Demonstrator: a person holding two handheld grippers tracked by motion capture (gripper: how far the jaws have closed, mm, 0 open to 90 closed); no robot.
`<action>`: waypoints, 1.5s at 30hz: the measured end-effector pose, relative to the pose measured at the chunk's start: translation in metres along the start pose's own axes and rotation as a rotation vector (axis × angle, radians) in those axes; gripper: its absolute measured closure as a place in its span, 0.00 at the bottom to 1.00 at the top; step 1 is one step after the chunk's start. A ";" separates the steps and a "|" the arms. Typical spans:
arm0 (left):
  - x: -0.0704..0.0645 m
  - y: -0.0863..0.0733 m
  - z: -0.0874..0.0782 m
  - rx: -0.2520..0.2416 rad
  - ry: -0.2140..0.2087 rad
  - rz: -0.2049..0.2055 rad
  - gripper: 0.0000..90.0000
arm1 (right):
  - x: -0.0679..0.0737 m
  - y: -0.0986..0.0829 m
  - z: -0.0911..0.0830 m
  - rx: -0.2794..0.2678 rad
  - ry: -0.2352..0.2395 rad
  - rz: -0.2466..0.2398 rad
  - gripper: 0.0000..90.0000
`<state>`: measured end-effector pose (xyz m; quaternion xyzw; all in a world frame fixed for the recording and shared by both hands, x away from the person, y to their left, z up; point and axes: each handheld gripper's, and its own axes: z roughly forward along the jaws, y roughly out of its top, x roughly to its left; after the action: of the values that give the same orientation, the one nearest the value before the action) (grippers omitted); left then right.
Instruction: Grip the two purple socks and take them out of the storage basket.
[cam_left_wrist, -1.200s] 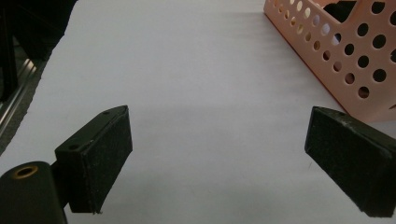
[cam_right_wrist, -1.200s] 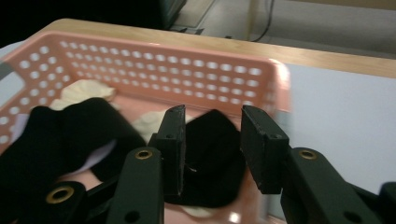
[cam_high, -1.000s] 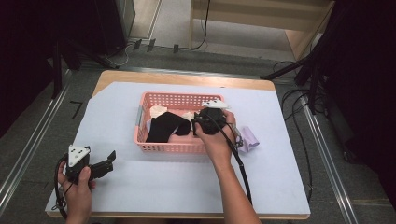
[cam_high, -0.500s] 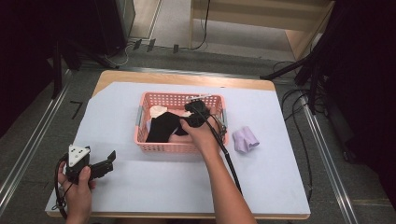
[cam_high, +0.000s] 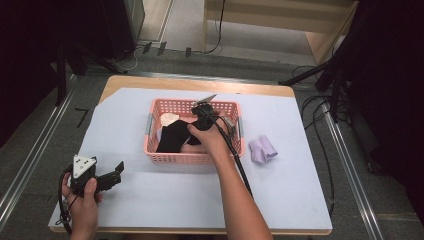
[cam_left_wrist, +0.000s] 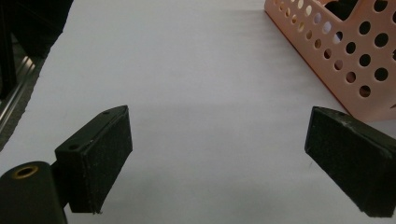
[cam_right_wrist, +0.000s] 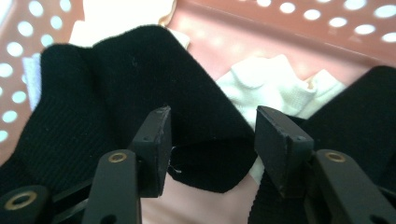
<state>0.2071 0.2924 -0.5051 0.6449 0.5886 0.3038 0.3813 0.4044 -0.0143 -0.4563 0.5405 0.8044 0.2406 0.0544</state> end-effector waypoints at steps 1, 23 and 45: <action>0.000 0.000 0.000 0.001 0.000 0.000 0.09 | 0.000 0.001 0.000 -0.003 0.019 -0.003 0.71; 0.000 0.000 0.000 0.001 0.003 0.002 0.09 | -0.018 -0.023 -0.091 -0.372 0.122 -0.006 0.97; -0.001 0.000 0.000 0.007 0.004 0.012 0.09 | 0.007 -0.021 -0.029 -0.252 0.050 -0.062 0.63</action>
<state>0.2074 0.2910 -0.5052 0.6492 0.5865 0.3054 0.3760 0.3741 -0.0239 -0.4390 0.4981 0.7853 0.3512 0.1091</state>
